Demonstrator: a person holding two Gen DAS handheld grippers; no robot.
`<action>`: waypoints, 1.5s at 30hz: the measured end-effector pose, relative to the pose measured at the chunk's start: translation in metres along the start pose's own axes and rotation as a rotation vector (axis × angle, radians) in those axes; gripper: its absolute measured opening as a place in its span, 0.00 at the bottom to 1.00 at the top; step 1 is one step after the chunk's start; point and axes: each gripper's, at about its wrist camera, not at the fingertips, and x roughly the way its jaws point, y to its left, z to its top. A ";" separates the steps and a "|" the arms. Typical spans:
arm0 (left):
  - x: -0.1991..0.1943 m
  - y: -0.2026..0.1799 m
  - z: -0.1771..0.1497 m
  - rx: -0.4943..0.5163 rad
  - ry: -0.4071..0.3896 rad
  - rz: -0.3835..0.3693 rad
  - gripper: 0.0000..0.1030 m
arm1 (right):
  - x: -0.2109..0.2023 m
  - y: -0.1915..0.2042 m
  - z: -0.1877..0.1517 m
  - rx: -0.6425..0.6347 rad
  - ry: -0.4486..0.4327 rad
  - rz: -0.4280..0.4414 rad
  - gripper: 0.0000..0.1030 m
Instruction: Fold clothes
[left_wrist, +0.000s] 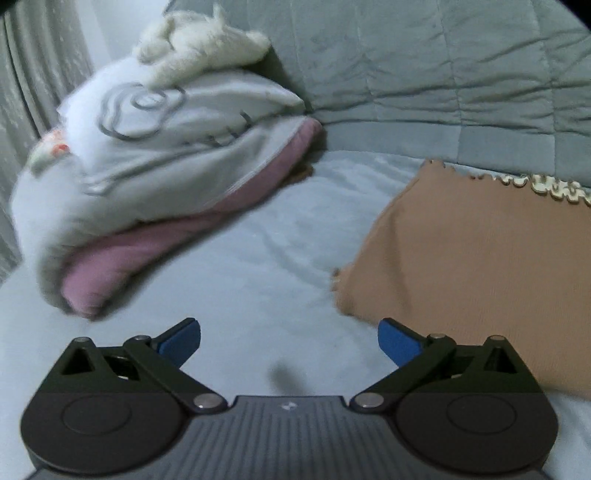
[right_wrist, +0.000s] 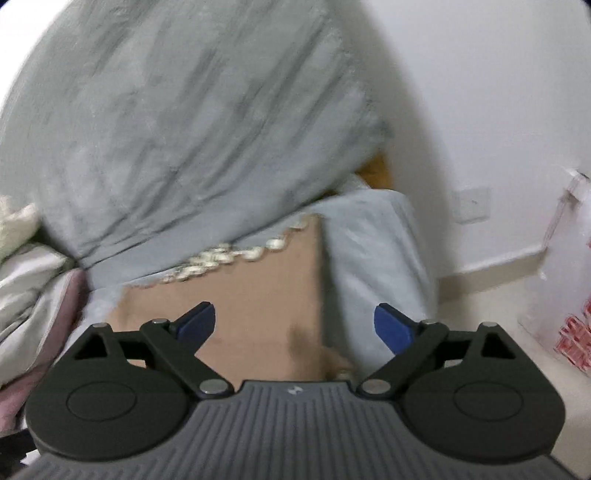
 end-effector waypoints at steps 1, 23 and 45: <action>-0.013 0.009 -0.003 -0.018 -0.003 0.011 0.99 | -0.001 0.006 -0.002 -0.006 0.001 0.016 0.91; -0.268 0.226 -0.168 -0.339 0.037 0.358 0.99 | -0.114 0.178 -0.123 -0.467 0.207 0.546 1.00; -0.348 0.349 -0.365 -0.591 0.178 0.574 0.99 | -0.266 0.284 -0.328 -1.047 0.766 1.020 1.00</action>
